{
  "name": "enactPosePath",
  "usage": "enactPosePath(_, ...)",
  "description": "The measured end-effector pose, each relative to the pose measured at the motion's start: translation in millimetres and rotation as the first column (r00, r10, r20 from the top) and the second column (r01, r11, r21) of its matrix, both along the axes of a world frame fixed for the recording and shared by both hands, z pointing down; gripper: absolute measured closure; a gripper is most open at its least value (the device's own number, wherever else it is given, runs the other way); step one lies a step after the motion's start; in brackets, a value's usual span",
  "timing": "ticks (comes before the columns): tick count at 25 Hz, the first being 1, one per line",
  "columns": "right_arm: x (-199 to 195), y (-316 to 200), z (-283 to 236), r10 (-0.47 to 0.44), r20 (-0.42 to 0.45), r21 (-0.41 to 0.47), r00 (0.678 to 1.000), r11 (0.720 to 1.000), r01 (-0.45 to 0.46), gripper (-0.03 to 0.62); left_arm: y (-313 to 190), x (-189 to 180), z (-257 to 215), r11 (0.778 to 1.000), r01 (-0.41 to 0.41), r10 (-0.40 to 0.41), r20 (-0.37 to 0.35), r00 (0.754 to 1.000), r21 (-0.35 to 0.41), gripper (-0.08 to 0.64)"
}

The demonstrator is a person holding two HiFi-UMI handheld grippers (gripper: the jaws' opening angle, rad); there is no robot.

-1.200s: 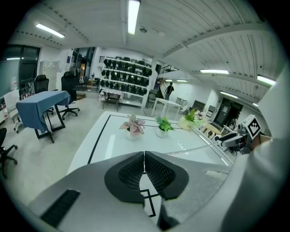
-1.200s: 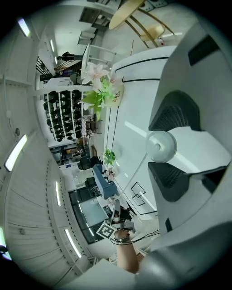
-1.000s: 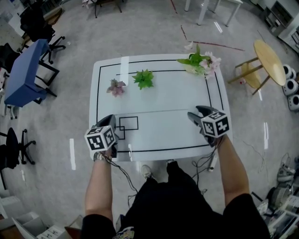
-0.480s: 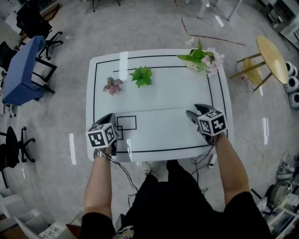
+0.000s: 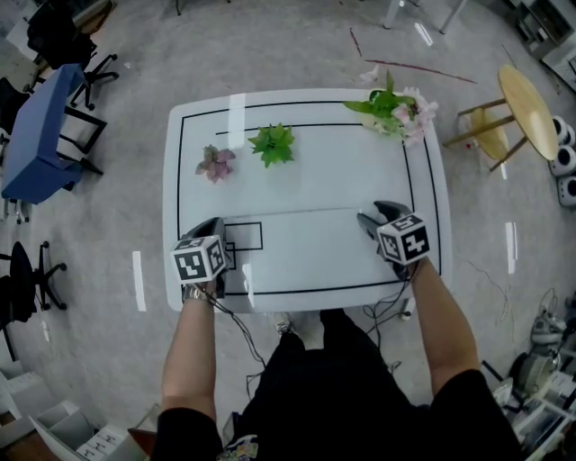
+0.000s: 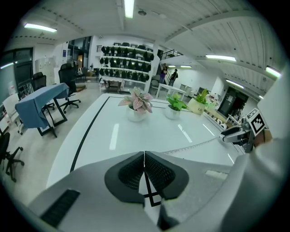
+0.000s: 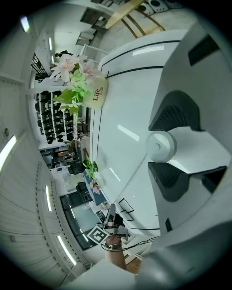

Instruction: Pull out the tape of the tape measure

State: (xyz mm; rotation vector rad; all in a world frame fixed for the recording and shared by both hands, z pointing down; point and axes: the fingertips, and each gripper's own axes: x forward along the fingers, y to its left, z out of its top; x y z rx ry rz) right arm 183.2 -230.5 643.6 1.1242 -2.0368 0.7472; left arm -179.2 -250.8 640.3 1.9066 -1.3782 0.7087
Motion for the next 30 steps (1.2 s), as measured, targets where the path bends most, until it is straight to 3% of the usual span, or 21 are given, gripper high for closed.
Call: enactPosePath(30,-2.0,2.8,17.3,-0.023,-0.105,0.038,0.994,0.999,0.027,0.373,1.1,-0.1,20.5,0.999,-0.041,0.041,0.025,0.999,-0.022,0.552)
